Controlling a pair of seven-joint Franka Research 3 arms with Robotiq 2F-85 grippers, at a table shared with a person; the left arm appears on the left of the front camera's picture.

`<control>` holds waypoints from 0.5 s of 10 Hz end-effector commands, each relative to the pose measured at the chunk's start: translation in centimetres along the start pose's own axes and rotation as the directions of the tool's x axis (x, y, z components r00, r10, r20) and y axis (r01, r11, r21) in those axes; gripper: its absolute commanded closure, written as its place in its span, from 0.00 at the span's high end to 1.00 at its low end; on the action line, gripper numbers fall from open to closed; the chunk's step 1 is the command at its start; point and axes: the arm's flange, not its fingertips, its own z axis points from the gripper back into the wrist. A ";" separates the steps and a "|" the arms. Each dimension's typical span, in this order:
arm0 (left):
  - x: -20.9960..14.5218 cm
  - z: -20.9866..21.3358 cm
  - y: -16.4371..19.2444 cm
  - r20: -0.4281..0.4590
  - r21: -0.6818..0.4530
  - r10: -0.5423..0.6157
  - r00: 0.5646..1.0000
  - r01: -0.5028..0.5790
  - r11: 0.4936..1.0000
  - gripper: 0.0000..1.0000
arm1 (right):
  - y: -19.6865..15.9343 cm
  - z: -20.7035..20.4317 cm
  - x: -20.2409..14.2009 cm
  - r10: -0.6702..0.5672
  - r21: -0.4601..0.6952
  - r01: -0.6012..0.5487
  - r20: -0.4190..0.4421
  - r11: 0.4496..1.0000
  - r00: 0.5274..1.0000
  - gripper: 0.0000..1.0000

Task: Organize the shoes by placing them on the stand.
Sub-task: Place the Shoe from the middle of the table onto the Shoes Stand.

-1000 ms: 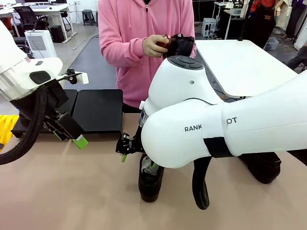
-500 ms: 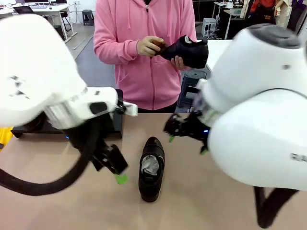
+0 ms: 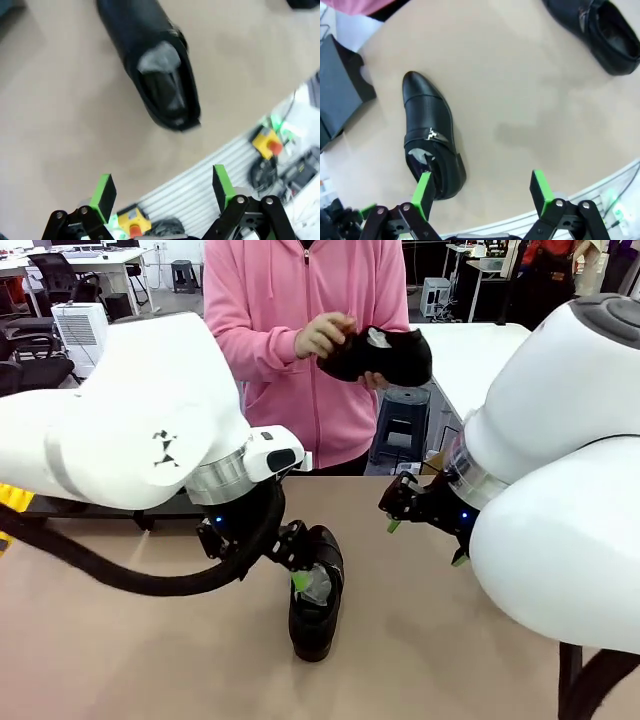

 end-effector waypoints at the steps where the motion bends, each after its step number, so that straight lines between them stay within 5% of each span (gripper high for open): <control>1: 1.4 -1.3 -0.7 0.038 0.095 0.051 0.998 -0.054 0.994 1.00 | 0.8 0.0 0.0 0.040 0.018 -0.039 -0.018 0.999 0.999 1.00; 5: 3.9 -5.2 1.0 0.049 0.115 0.112 0.993 -0.117 0.986 1.00 | 0.8 0.0 0.0 0.040 0.018 -0.039 -0.018 0.999 0.999 1.00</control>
